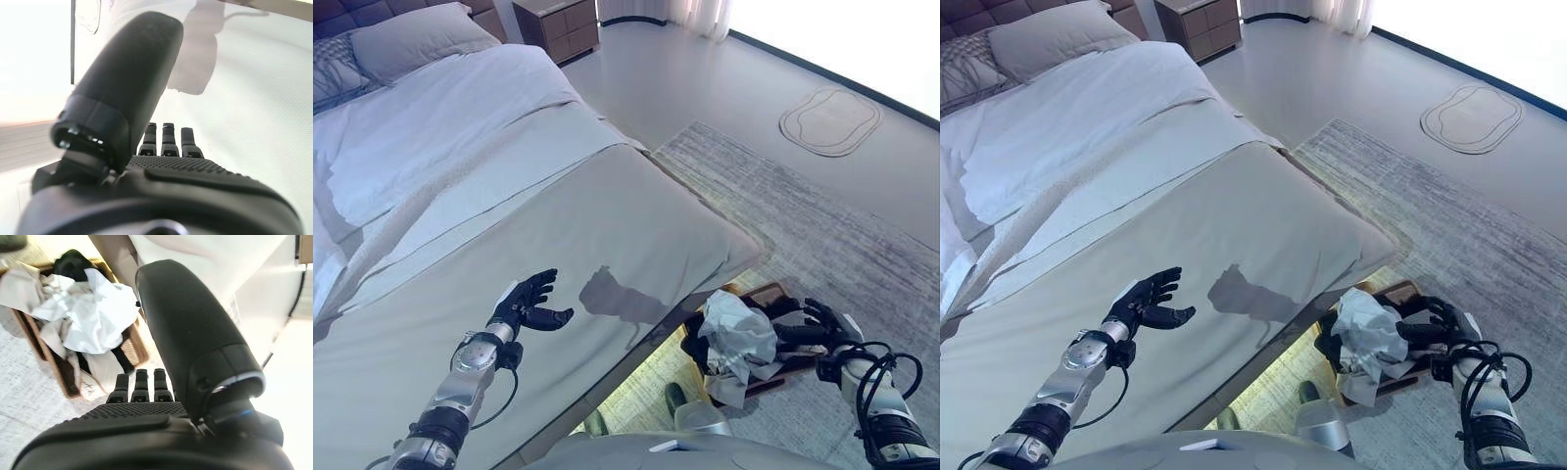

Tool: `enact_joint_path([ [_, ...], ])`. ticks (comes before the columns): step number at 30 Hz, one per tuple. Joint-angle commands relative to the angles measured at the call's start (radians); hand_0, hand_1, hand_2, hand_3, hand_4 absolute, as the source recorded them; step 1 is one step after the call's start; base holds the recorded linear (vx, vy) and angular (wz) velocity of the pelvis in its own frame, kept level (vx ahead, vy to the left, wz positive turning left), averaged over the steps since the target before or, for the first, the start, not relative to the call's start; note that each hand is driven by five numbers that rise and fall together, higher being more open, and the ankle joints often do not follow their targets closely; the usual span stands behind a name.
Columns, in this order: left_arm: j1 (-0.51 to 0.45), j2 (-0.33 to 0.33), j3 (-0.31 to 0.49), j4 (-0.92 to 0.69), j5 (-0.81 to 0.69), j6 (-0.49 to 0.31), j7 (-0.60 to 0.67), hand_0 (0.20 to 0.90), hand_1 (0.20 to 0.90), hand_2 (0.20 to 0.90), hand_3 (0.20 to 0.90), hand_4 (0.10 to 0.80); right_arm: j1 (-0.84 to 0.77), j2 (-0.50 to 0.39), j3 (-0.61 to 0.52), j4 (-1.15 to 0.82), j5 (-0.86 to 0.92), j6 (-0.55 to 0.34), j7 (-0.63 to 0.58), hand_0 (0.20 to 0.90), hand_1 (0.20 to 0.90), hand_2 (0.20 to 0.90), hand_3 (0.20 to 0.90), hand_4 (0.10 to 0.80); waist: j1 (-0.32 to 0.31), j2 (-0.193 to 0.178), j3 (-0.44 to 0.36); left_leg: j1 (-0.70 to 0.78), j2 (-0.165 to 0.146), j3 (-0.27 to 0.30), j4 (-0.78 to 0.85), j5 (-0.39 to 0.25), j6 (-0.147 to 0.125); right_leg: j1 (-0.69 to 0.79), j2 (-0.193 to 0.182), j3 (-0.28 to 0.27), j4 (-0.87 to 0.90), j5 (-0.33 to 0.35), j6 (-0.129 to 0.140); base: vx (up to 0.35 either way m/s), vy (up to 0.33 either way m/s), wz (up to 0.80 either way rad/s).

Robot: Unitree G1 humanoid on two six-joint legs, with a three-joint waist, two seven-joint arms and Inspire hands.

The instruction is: Pick up the clothes from the bed and place them into the basket

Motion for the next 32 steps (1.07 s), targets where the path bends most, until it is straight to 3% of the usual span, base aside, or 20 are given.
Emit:
enact_joint_path([
  [1,-0.034,-0.01,0.075,-0.027,0.004,-0.095,0.025,0.9,0.9,0.9,0.9,0.8,-0.055,-0.037,-0.013,-0.149,-0.055,-0.127,-0.048,0.9,0.9,0.9,0.9,0.8,0.008,-0.002,-0.051,-0.004,-0.004,-0.018,0.101,-0.138,0.013,-0.108,0.036,-0.035,0.08,0.002,0.011,0.0,0.0,0.0],
  [6,-0.003,-0.058,0.083,-0.015,0.027,-0.111,0.016,0.9,0.9,0.9,0.9,0.8,-0.026,0.031,0.062,-0.34,-0.254,-0.324,-0.063,0.9,0.9,0.9,0.9,0.8,0.02,0.003,-0.057,-0.012,-0.015,-0.053,0.097,-0.133,0.012,-0.099,0.031,-0.038,0.073,-0.004,0.012,0.029,0.002,0.04],
  [10,0.012,-0.086,0.073,-0.024,0.02,-0.091,-0.01,0.9,0.9,0.9,0.9,0.8,-0.021,0.014,0.152,-0.446,-0.4,-0.387,-0.082,0.9,0.9,0.9,0.9,0.8,0.051,0.004,-0.064,-0.026,-0.026,-0.091,0.096,-0.128,0.01,-0.09,0.024,-0.049,0.067,-0.013,0.01,0.042,-0.019,0.2],
  [16,0.034,-0.095,0.071,-0.061,0.098,-0.107,0.0,0.9,0.9,0.9,0.9,0.8,-0.03,-0.023,0.228,-0.5,-0.479,-0.368,-0.065,0.9,0.9,0.9,0.9,0.8,0.107,0.004,-0.069,-0.051,-0.022,-0.127,0.111,-0.121,0.0,-0.072,0.0,-0.113,0.077,-0.039,0.006,0.038,-0.005,0.27],
  [21,0.062,-0.035,0.05,-0.122,0.251,-0.16,0.0,0.9,0.9,0.9,0.9,0.8,-0.026,-0.058,0.266,-0.526,-0.547,-0.341,-0.045,0.9,0.9,0.9,0.9,0.8,0.146,0.007,-0.077,-0.061,-0.018,-0.16,0.107,-0.111,-0.005,-0.057,-0.008,-0.16,0.085,-0.059,0.002,0.062,0.013,0.35],
  [32,0.098,0.022,0.069,-0.162,0.244,-0.152,-0.018,0.9,0.9,0.9,0.9,0.8,-0.001,-0.076,0.281,-0.52,-0.534,-0.323,0.0,0.9,0.9,0.9,0.9,0.8,0.198,0.001,-0.079,-0.076,-0.021,-0.217,0.11,-0.099,-0.01,-0.038,-0.014,-0.215,0.102,-0.084,-0.005,0.048,0.004,0.18],
])
